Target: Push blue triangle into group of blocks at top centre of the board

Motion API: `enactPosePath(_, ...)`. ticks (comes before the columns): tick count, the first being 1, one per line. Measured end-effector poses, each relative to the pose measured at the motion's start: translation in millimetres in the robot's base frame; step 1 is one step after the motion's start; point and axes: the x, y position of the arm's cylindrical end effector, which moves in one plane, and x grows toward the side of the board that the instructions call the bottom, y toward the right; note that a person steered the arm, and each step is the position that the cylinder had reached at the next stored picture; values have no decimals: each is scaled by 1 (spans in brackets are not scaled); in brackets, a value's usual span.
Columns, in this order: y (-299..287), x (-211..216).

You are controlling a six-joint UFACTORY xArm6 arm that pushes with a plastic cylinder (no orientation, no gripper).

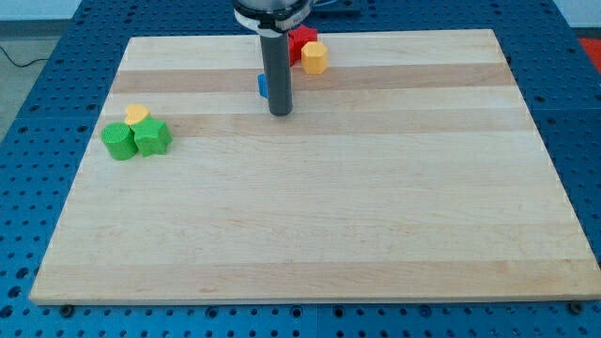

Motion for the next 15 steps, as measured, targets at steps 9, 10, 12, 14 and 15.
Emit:
enactPosePath(9,16,-38)
enactPosePath(10,19,-43)
enactPosePath(12,-15,-43)
enactPosePath(14,-16,-60)
enactPosePath(15,-10,-52)
